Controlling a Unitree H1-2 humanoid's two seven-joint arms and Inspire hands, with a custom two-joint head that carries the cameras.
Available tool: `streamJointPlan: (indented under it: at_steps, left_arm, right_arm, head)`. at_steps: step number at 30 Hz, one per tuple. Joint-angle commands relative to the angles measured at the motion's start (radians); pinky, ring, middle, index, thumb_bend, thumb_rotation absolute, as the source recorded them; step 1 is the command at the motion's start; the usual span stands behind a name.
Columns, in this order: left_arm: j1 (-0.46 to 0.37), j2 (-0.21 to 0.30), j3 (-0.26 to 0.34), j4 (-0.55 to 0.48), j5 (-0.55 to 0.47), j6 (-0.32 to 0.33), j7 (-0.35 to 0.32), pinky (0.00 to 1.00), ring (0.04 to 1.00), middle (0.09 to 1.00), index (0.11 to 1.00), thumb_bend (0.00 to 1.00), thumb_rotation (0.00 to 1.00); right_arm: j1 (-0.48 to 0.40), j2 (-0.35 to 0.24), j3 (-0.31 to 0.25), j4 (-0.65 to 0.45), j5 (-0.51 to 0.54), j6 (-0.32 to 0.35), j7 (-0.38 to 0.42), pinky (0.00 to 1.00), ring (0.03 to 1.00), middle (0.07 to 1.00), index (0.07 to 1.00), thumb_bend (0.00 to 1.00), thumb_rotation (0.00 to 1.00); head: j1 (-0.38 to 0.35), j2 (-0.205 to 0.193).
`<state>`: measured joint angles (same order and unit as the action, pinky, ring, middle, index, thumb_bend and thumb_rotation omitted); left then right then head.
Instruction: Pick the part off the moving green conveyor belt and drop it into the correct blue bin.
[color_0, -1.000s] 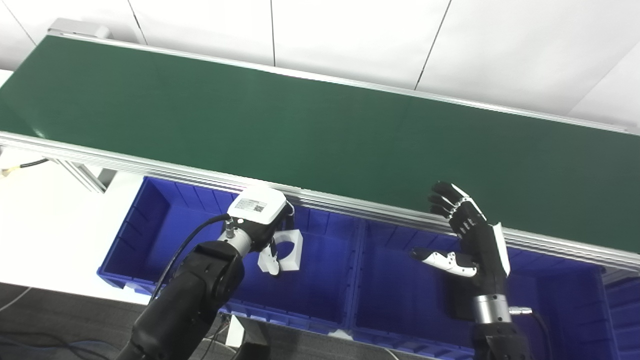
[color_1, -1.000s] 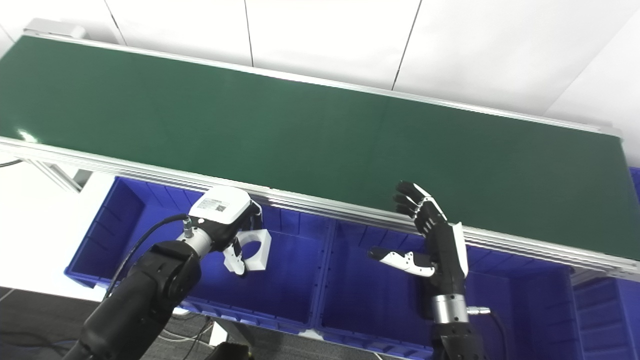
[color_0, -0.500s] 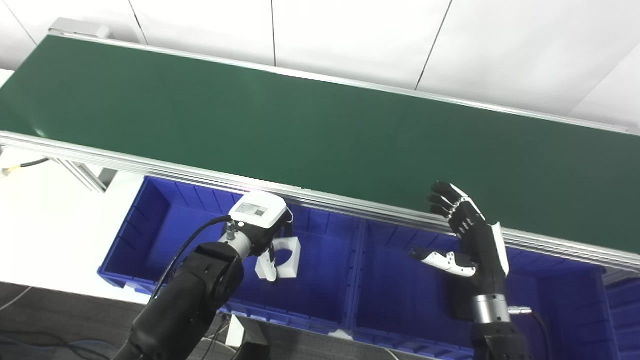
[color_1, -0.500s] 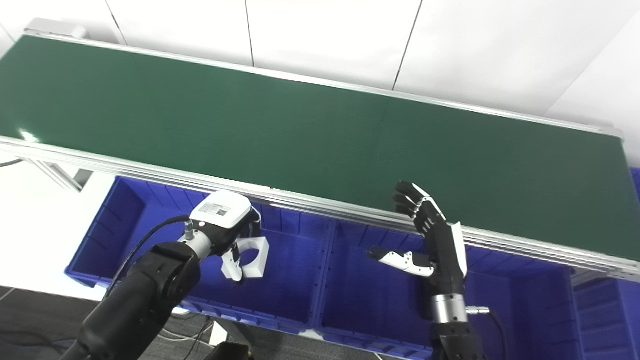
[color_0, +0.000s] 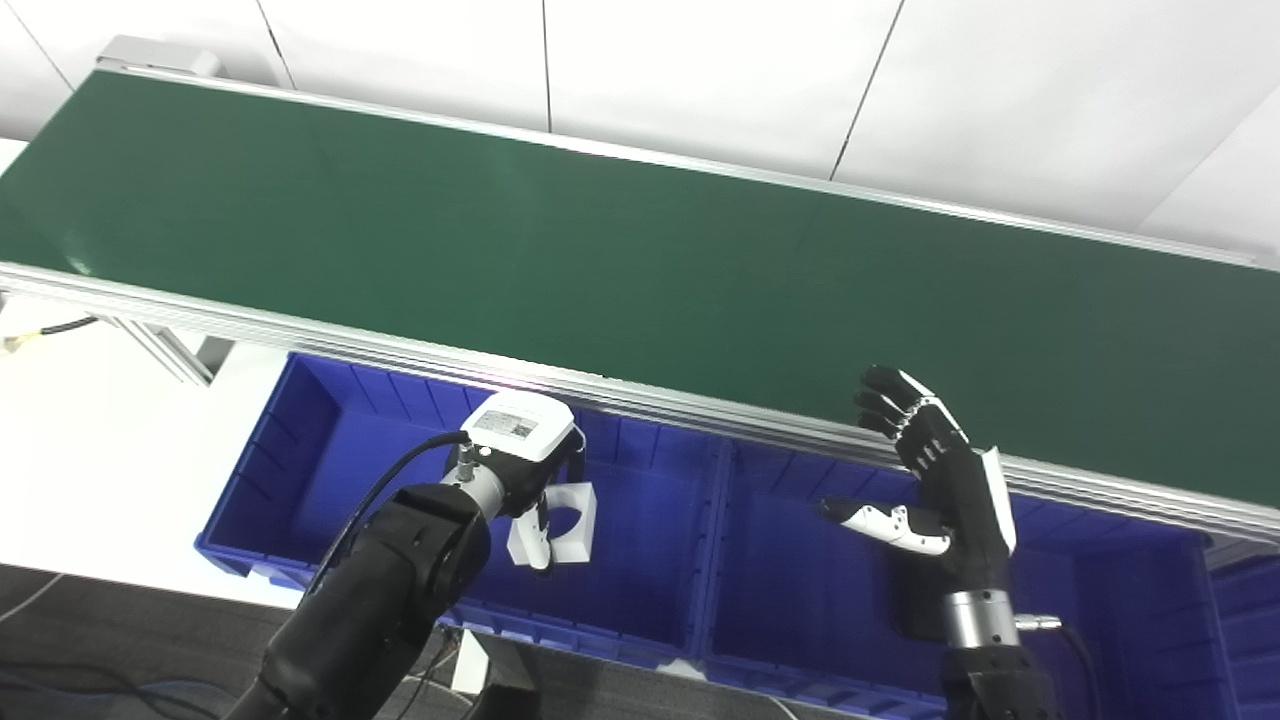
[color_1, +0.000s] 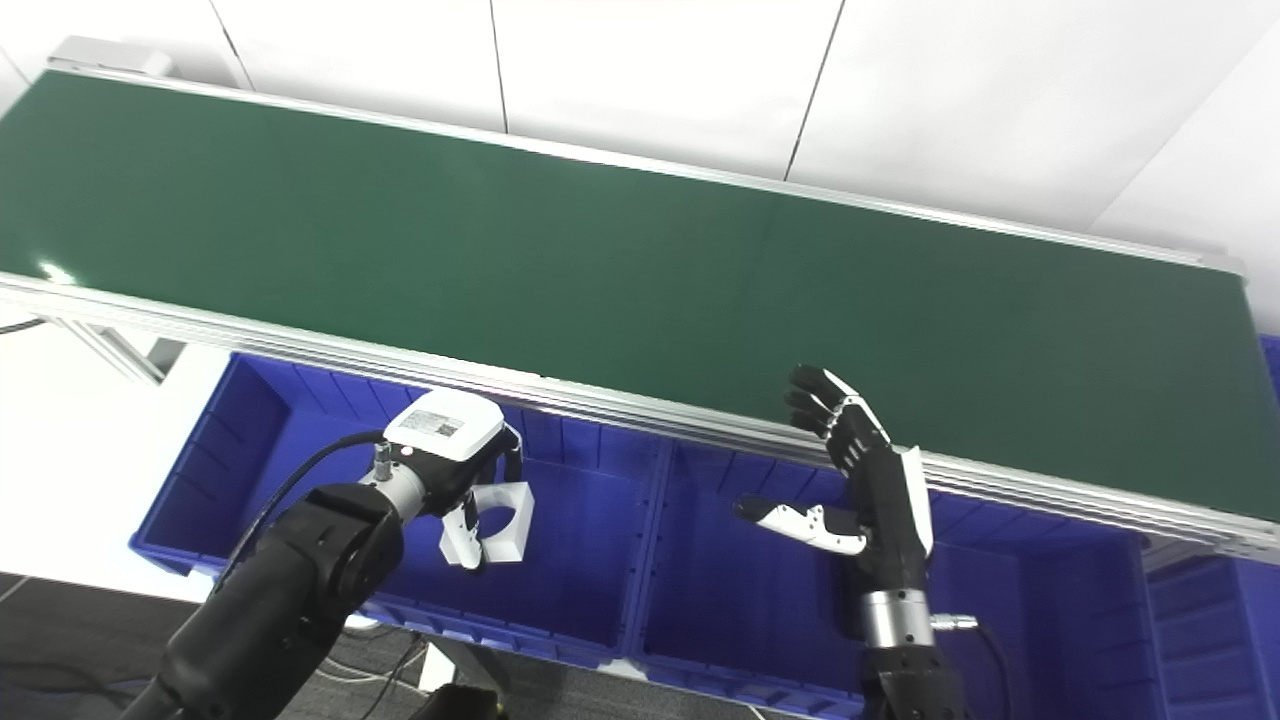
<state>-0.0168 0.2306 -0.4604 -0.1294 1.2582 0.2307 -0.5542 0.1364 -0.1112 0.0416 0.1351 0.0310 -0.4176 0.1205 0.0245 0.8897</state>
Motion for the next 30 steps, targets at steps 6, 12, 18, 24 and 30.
streamJointPlan:
  at_steps: [6,12,18,24,30]
  left_arm:
    - [-0.026,0.005,0.005,-0.030,0.010,0.001,0.032,0.20,0.299,0.477,0.616,0.56,0.00]
    - [-0.027,0.005,0.004,-0.026,0.013,0.002,0.034,0.19,0.283,0.476,0.649,0.56,0.00]
    - [-0.030,0.014,0.000,-0.033,0.005,0.002,-0.018,0.37,0.518,0.607,0.736,1.00,0.24]
    - [-0.029,0.017,-0.002,-0.048,0.014,0.005,-0.045,0.43,0.589,0.676,0.758,1.00,0.31]
    - [-0.029,0.018,-0.005,-0.051,0.023,0.003,-0.050,0.41,0.569,0.658,0.757,1.00,0.33]
  right_arm:
    - [-0.016,0.005,-0.001,-0.012,0.010,-0.039,0.004,0.76,0.796,0.829,0.809,1.00,0.26]
    - [-0.018,0.006,0.000,-0.011,0.009,-0.038,0.004,0.76,0.797,0.830,0.810,1.00,0.26]
    - [-0.020,0.008,-0.001,-0.010,0.004,-0.037,0.002,0.76,0.792,0.829,0.808,1.00,0.26]
    - [-0.017,0.008,-0.001,-0.012,-0.001,-0.036,0.000,0.76,0.795,0.832,0.809,1.00,0.26]
    - [-0.016,0.009,-0.002,-0.011,0.002,-0.040,-0.001,0.75,0.792,0.830,0.810,1.00,0.26]
  head:
    - [-0.002,-0.008]
    - [-0.003,-0.013]
    - [-0.007,-0.016]
    - [-0.008,-0.017]
    - [-0.007,-0.018]
